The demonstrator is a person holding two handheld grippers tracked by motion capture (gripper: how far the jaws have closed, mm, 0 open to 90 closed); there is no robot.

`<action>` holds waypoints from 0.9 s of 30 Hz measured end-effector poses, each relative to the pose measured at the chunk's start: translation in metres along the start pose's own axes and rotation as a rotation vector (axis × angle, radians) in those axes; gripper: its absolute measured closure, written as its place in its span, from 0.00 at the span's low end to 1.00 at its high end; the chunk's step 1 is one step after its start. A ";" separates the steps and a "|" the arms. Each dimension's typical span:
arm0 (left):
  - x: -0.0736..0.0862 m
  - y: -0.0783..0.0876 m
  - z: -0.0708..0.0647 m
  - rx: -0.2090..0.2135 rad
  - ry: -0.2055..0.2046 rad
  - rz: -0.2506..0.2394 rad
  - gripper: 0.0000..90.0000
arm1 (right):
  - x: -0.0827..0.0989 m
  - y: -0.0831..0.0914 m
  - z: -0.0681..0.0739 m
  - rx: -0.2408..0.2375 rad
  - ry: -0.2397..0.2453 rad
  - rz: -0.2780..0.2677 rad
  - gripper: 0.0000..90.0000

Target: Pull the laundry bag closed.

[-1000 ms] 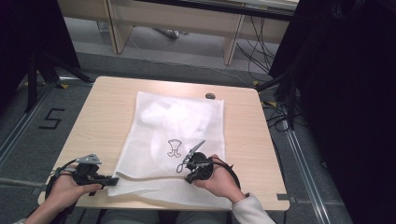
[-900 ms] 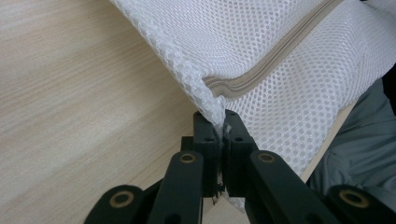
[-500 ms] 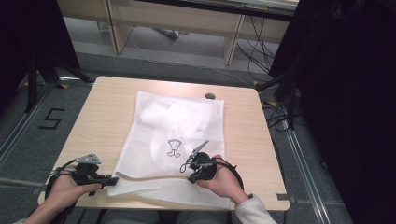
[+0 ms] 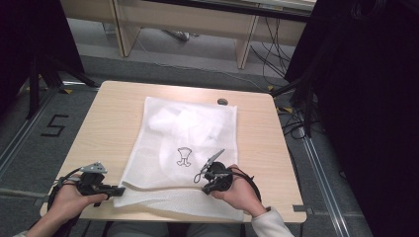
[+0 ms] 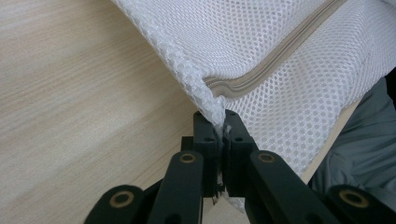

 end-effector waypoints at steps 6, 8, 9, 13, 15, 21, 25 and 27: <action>0.000 0.000 0.000 0.000 0.000 0.001 0.95 | 0.003 0.001 -0.002 0.005 -0.001 0.001 0.92; 0.000 0.000 0.000 0.000 -0.002 0.002 0.95 | 0.005 0.001 -0.003 0.008 -0.009 0.002 0.92; 0.000 0.000 0.000 -0.002 0.001 0.000 0.95 | 0.005 0.001 -0.003 0.009 -0.009 0.004 0.92; 0.000 0.000 0.000 0.001 -0.002 0.005 0.95 | 0.007 0.002 -0.003 0.005 -0.016 -0.003 0.92; 0.000 0.000 0.000 0.001 -0.001 0.004 0.95 | 0.007 0.002 -0.004 0.015 -0.006 0.001 0.92; 0.000 0.000 0.000 0.002 0.003 0.001 0.95 | 0.010 0.004 -0.006 0.003 -0.017 0.003 0.92; 0.000 0.000 0.000 0.002 0.004 0.000 0.95 | 0.012 0.004 -0.007 0.011 -0.022 0.006 0.92; 0.000 0.000 0.000 -0.001 0.000 0.001 0.95 | 0.012 0.004 -0.006 0.007 -0.024 0.003 0.92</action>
Point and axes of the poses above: each handheld gripper's, and its own axes: y roughly backward along the jaws, x roughly out of its underside, z roughly to its left, the point moved 4 cm from there along -y, roughly forward along the jaws, and after that the axes turned 2 degrees about -x, right-handed, at the moved point
